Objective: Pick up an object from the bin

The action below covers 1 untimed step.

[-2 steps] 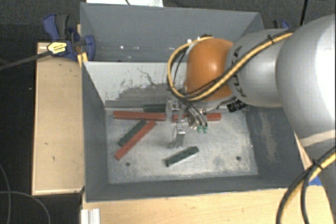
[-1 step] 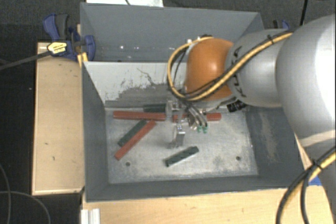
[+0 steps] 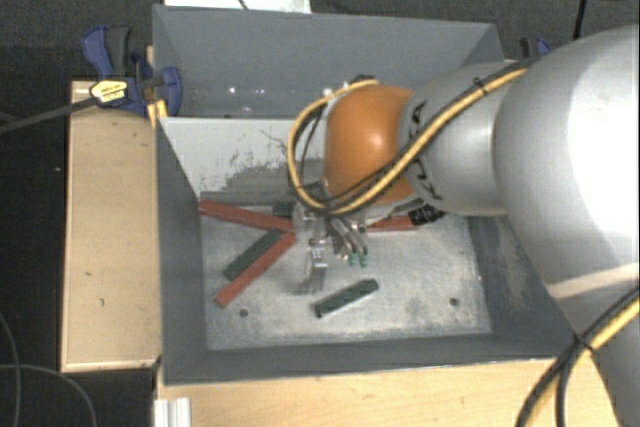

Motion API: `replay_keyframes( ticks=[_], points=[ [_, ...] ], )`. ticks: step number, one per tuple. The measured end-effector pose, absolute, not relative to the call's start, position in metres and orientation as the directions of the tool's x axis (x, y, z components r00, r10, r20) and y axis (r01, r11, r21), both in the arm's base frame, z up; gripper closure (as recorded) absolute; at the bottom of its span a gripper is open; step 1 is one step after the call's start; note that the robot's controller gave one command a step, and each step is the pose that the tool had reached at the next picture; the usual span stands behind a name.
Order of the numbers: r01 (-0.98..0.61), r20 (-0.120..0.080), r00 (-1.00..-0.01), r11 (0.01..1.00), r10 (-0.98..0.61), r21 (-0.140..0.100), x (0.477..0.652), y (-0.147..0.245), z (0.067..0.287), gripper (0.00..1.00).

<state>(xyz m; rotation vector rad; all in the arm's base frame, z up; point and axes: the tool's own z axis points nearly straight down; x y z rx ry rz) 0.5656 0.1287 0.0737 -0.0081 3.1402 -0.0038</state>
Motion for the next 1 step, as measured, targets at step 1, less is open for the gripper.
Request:
replay_keyframes(
  ticks=[1],
  points=[
    [-0.266, 0.001, -0.964, 0.964, -0.266, 0.000, 0.5458, 0.1461, 0.0706, 1.00]
  ],
)
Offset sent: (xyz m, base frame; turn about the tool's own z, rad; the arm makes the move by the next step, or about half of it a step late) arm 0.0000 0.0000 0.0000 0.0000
